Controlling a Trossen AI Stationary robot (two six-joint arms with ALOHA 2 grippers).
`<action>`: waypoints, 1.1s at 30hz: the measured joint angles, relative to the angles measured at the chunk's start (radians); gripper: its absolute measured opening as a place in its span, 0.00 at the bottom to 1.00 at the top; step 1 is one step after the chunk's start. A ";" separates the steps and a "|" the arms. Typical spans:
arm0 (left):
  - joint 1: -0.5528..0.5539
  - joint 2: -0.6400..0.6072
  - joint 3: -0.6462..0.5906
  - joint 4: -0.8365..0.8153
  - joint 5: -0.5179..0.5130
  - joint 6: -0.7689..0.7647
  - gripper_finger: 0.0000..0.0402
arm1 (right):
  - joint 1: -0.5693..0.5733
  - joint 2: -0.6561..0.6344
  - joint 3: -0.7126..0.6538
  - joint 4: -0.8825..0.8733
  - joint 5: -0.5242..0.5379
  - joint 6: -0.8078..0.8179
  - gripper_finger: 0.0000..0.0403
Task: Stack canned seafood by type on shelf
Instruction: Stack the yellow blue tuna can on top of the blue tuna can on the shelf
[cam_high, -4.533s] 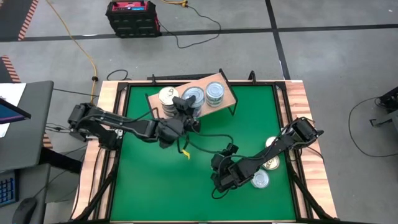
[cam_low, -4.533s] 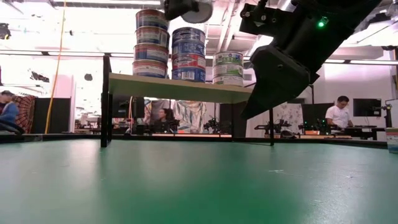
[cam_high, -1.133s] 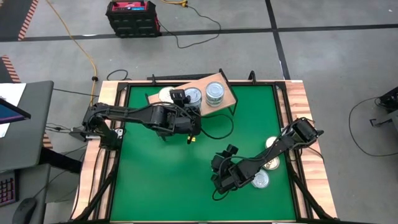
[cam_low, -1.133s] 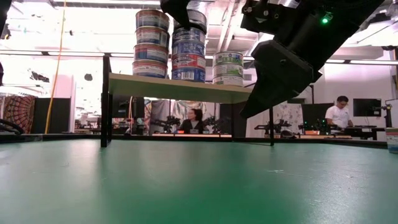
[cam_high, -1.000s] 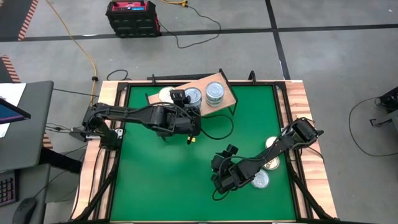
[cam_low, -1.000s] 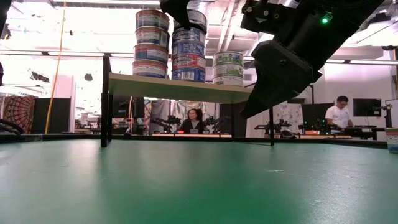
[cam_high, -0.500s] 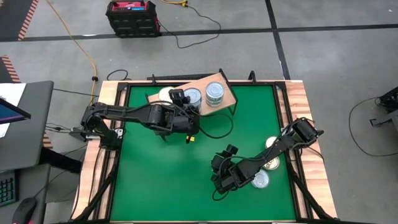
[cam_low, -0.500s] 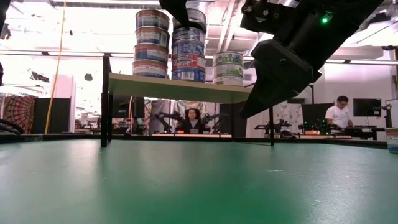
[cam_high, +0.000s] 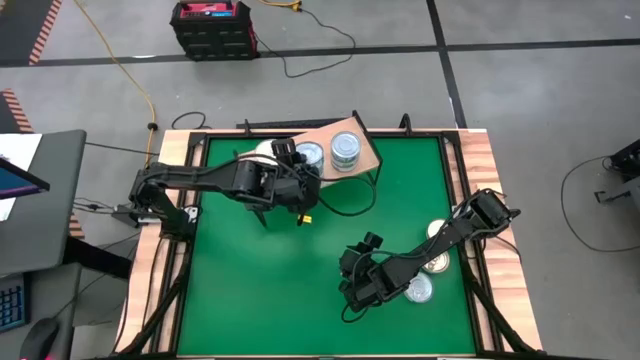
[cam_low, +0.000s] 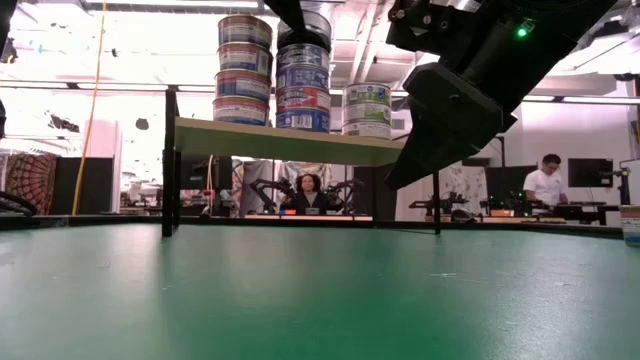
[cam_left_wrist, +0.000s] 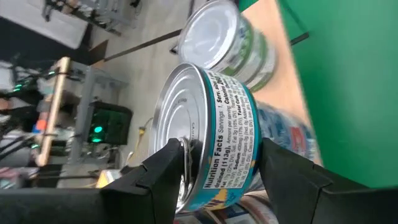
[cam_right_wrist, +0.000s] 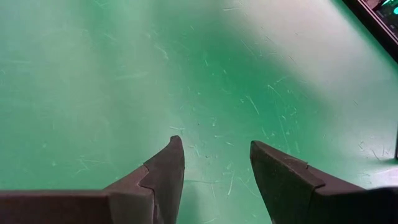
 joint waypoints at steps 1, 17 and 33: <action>0.001 0.000 0.006 0.000 0.013 0.003 0.49 | 0.000 0.000 0.000 0.000 0.000 0.000 0.54; 0.031 0.000 0.014 -0.049 0.077 -0.031 0.49 | 0.000 0.000 0.000 0.001 0.000 0.000 0.54; 0.037 0.000 0.014 -0.051 0.079 0.007 0.49 | 0.000 0.000 0.000 0.001 0.000 0.000 0.54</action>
